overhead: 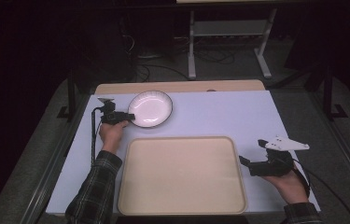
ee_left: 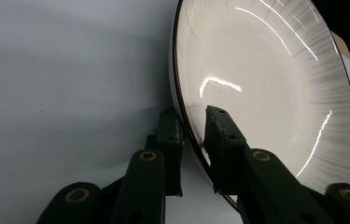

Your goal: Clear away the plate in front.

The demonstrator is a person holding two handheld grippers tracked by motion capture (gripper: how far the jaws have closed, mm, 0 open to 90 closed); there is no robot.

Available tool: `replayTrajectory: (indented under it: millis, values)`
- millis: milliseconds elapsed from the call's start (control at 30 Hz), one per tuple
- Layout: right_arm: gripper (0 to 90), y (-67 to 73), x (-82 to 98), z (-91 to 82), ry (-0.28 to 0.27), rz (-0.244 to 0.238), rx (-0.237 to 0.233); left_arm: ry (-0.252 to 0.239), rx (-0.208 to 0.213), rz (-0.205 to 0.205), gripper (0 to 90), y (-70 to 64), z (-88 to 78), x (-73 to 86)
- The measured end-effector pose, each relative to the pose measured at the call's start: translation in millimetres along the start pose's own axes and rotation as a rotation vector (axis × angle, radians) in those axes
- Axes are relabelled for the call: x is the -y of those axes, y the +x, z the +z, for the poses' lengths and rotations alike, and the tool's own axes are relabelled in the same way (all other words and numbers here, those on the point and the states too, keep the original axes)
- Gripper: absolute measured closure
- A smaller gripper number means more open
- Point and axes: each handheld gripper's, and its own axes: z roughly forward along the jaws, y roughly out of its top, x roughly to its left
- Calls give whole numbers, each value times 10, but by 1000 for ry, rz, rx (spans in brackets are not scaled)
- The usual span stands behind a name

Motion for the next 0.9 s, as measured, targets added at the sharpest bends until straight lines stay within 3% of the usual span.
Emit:
replayTrajectory:
  millis: [200, 567, 900]
  values:
    - [50, -6, 0, -2, 0, 3, 2, -16, 26, -41, 810, 11, -8, -12]
    - [53, -11, -2, -5, -1, 3, 1, -39, 74, -61, 853, 18, -45, -24]
    - [55, -21, -2, -15, -4, 9, 3, -83, 104, -9, 865, -33, -75, -22]
